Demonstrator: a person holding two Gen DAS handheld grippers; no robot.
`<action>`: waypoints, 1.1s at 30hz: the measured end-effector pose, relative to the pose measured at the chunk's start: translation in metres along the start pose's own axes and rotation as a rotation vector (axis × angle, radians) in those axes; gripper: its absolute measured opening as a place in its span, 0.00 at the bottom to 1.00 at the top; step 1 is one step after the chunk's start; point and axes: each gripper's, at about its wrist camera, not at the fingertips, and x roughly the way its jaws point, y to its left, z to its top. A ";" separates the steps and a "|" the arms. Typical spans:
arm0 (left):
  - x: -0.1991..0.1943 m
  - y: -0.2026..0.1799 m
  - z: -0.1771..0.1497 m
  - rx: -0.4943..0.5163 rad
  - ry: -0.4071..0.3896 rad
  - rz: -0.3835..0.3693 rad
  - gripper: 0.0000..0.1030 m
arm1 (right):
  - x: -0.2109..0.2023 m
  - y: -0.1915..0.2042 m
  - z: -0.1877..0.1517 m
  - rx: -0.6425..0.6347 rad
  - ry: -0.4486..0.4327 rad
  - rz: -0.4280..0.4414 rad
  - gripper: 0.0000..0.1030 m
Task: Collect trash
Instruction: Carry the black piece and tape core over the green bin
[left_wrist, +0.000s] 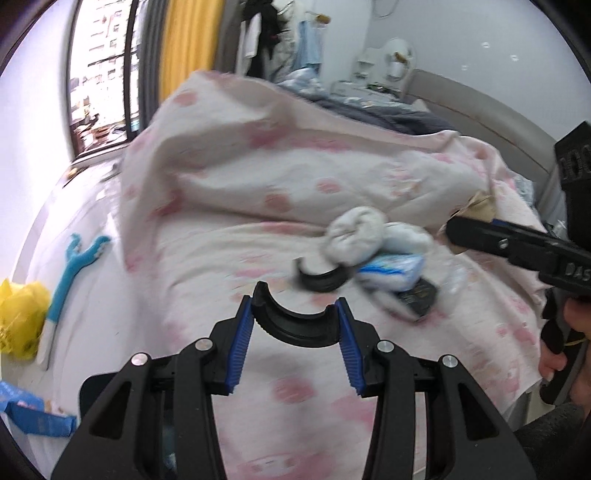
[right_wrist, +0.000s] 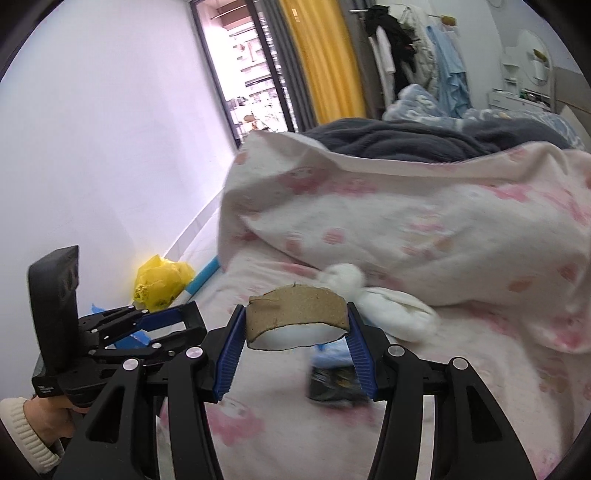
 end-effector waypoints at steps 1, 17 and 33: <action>-0.001 0.006 -0.001 -0.006 0.007 0.011 0.46 | 0.003 0.006 0.001 -0.006 0.001 0.007 0.52; -0.010 0.107 -0.044 -0.145 0.152 0.148 0.46 | 0.063 0.101 0.012 -0.100 0.052 0.131 0.52; -0.001 0.191 -0.106 -0.270 0.391 0.208 0.46 | 0.122 0.185 -0.007 -0.163 0.180 0.208 0.52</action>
